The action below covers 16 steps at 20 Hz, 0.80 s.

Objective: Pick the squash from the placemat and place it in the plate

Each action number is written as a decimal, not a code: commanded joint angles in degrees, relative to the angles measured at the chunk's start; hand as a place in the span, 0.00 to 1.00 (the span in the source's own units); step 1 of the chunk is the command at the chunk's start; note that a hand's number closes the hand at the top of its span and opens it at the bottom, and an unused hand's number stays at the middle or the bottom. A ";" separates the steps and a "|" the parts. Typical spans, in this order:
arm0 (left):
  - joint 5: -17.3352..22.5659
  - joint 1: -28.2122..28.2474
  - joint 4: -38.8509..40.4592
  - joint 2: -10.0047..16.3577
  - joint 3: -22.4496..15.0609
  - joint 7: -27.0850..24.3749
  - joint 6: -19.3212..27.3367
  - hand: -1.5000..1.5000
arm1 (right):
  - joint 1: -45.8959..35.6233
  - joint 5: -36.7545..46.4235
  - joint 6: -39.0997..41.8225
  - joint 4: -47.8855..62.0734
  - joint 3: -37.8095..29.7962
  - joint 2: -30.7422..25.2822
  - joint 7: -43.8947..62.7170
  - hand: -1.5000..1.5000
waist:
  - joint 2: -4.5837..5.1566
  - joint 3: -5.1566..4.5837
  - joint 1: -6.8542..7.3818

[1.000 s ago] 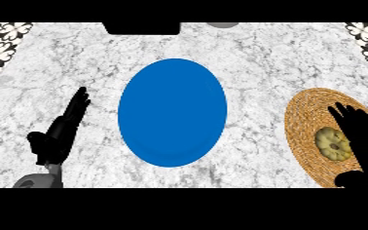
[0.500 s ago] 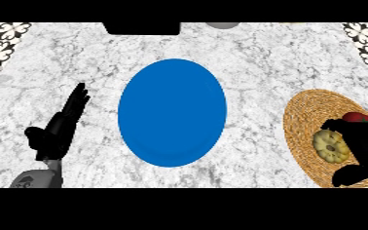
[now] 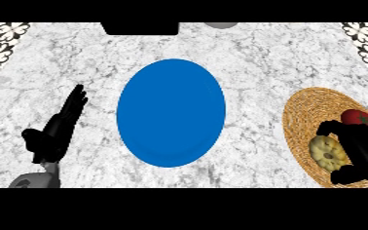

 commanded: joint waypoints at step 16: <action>-0.75 -0.73 3.88 -0.13 2.28 -3.20 -1.45 0.50 | 5.90 -15.63 12.64 -38.99 -3.68 11.06 12.67 1.00 | 0.41 0.84 0.02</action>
